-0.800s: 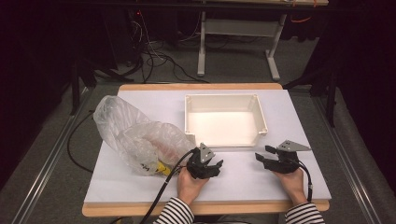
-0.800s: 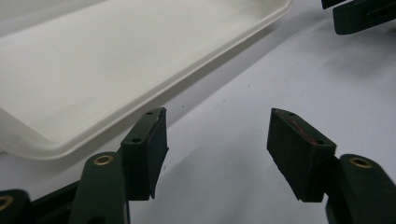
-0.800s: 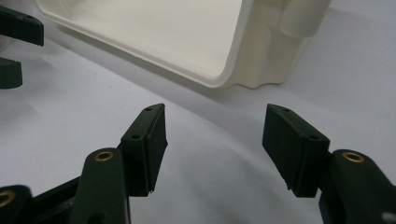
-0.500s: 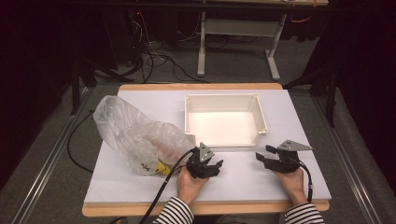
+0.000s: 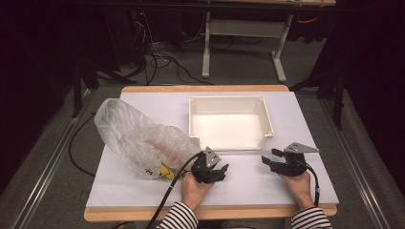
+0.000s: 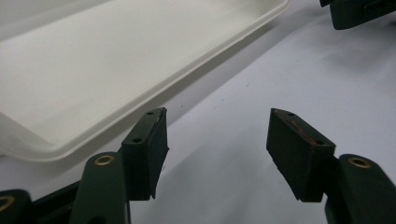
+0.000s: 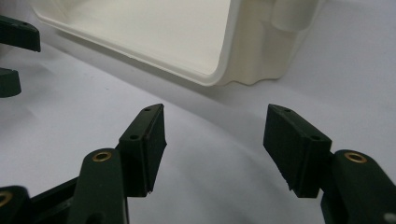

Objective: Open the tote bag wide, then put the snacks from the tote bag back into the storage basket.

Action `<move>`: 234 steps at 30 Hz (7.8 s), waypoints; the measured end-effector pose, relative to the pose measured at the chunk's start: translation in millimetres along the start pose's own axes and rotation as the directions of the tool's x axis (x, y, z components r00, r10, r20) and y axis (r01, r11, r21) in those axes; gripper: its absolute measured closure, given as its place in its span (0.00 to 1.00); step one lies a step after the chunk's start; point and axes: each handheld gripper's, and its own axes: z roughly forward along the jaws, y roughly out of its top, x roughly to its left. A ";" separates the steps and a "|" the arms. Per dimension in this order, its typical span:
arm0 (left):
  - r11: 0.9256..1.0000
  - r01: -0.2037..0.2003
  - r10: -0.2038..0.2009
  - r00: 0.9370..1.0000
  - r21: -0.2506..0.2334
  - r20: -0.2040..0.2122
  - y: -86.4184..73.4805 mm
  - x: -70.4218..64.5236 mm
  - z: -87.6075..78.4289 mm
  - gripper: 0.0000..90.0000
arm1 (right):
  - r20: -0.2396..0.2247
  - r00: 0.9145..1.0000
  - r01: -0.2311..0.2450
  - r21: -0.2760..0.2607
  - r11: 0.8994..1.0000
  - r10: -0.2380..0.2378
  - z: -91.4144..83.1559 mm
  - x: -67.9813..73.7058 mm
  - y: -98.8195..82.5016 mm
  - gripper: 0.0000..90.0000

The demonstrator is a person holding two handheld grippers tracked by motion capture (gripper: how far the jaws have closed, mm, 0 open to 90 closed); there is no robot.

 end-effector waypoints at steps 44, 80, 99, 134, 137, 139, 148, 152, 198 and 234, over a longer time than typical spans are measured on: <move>0.998 0.058 -0.057 0.997 -0.016 0.050 9.5 -8.1 -48.7 0.49 | -0.003 1.000 -0.029 -0.051 0.998 0.029 -4.6 -3.7 -2.2 0.43; 0.981 0.187 -0.196 0.928 -0.058 -0.316 19.1 63.9 -146.7 0.27 | 0.001 1.000 -0.020 -0.049 0.999 0.020 -4.9 -2.8 -2.2 0.42; 0.933 0.359 -0.331 0.891 0.036 -0.311 -22.2 106.4 -133.2 0.21 | 0.005 1.000 -0.024 -0.047 0.999 0.025 -4.8 -2.0 -2.2 0.42; 0.936 0.344 -0.317 0.916 0.075 -0.247 -63.9 94.8 -128.2 0.36 | 0.022 1.000 -0.008 -0.041 0.999 0.008 -3.8 0.3 -1.8 0.42; 0.938 0.332 -0.300 0.922 0.102 -0.246 -66.4 91.9 -123.9 0.37 | 0.022 1.000 -0.009 -0.041 0.999 0.009 -3.9 0.5 -1.8 0.42; 0.938 0.325 -0.290 0.925 0.117 -0.245 -67.5 90.2 -120.4 0.37 | 0.023 1.000 -0.010 -0.041 0.999 0.011 -4.1 0.5 -1.9 0.42; 0.952 0.253 -0.205 0.946 0.175 -0.253 -69.2 84.6 -110.7 0.51 | 0.023 1.000 -0.010 -0.041 0.999 0.011 -4.0 0.4 -1.9 0.42; 0.956 0.226 -0.181 0.956 0.188 -0.231 -67.3 84.0 -111.6 0.73 | 0.024 1.000 -0.010 -0.041 0.999 0.011 -4.0 0.5 -1.9 0.42; 0.984 0.000 -0.015 0.997 0.180 0.078 -29.5 8.9 -64.3 0.95 | 0.029 1.000 -0.002 -0.038 0.999 0.003 -3.8 0.6 -1.7 0.41; 0.987 -0.091 0.052 0.959 0.130 0.277 10.9 -43.0 -12.3 0.96 | 0.029 1.000 -0.005 -0.042 0.999 0.006 -4.2 0.6 -2.0 0.41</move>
